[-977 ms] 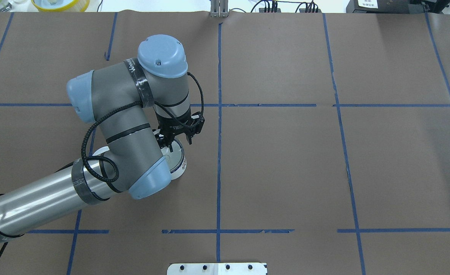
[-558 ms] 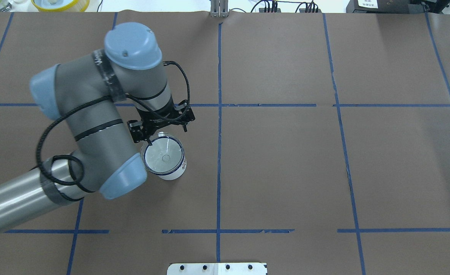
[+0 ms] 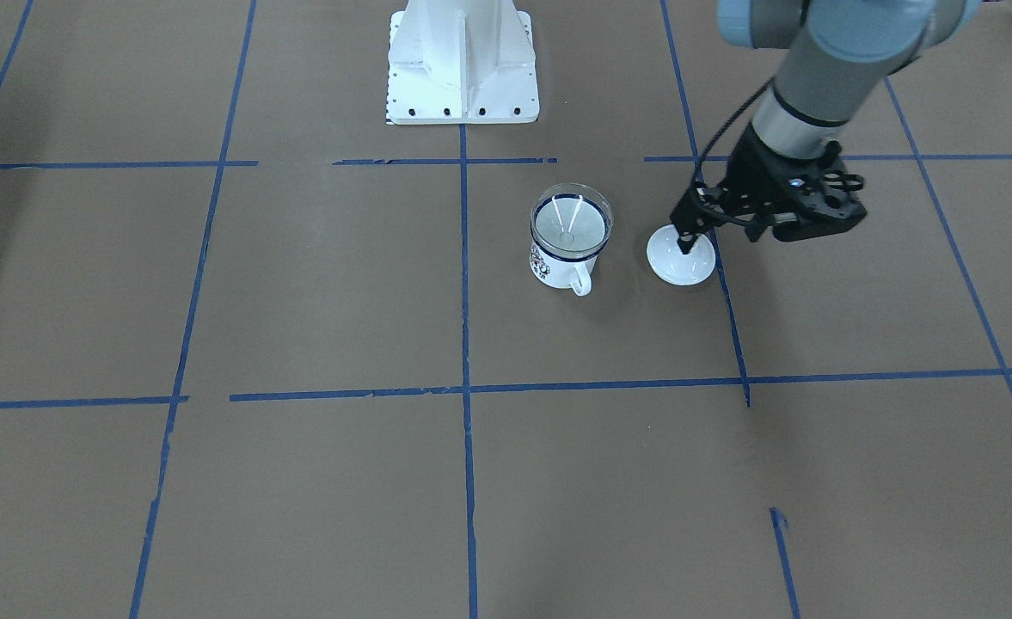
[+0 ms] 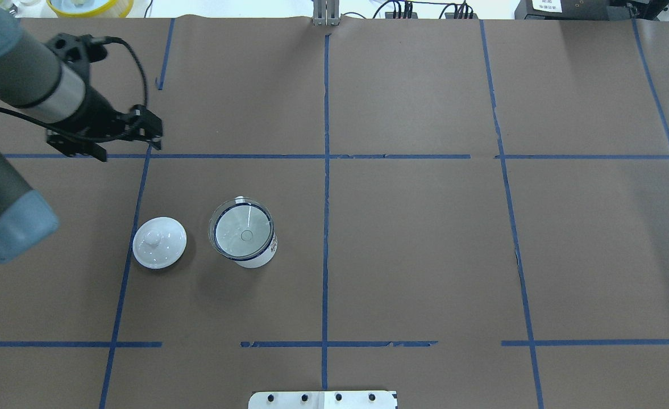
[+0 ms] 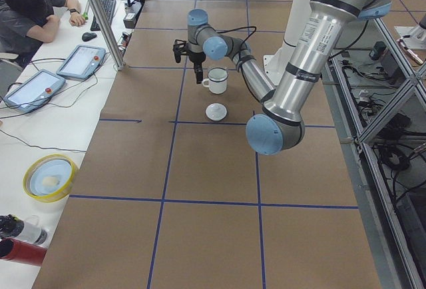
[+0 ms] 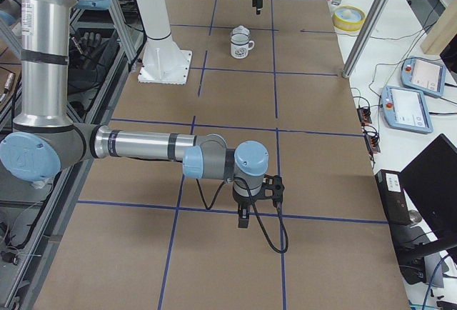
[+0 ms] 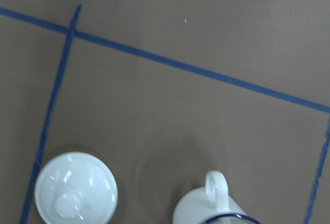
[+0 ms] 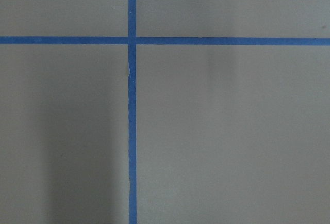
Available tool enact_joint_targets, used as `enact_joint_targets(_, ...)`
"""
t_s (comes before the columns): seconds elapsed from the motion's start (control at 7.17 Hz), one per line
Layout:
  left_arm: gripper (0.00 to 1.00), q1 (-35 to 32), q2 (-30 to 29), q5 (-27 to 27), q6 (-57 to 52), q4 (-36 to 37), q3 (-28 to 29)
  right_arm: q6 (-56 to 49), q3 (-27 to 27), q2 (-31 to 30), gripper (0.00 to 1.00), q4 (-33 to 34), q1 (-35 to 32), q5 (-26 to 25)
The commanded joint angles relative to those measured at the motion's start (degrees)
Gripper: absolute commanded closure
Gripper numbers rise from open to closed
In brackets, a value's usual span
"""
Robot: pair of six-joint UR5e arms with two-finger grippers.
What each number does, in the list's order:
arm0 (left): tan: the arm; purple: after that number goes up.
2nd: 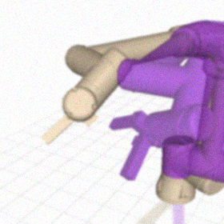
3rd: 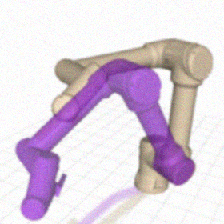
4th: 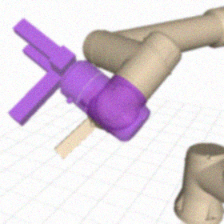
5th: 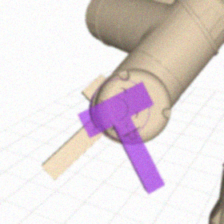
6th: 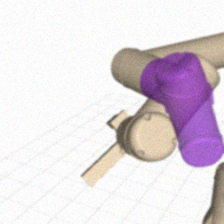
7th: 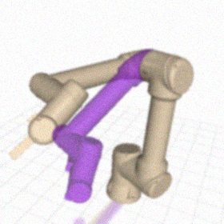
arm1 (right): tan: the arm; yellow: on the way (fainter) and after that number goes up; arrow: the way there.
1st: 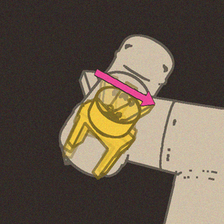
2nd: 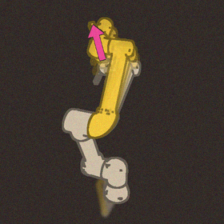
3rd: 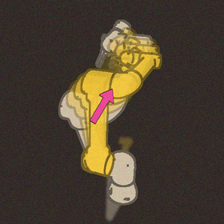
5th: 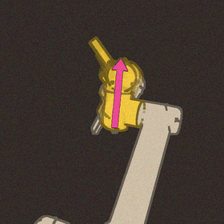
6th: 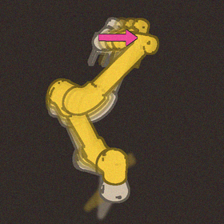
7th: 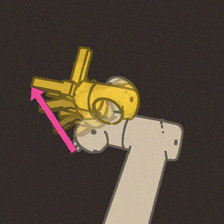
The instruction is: Place funnel on cup
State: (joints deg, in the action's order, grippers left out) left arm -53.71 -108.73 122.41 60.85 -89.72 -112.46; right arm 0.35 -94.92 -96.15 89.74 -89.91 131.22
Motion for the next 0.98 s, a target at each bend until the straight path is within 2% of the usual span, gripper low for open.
enact_joint_targets(0.0,0.00,-11.4,10.3,4.7,-20.1,-4.7,1.6,0.0,0.0,0.0,0.00,0.0,0.0,0.0)
enact_joint_targets(0.28,0.00,-22.7,18.3,9.5,-38.9,-4.8,4.2,0.0,0.1,0.0,0.00,0.0,0.0,0.0)
enact_joint_targets(0.56,0.00,-32.8,22.6,10.5,-58.5,-4.8,11.2,0.0,0.1,0.0,0.00,0.0,0.0,0.0)
enact_joint_targets(0.7,0.00,-37.5,22.8,12.3,-61.8,-4.3,15.0,0.0,0.1,0.0,0.00,0.0,0.0,0.0)
enact_joint_targets(0.84,0.00,-37.8,25.3,15.5,-61.8,-4.2,18.1,0.0,0.0,0.0,0.00,0.0,0.0,0.0)
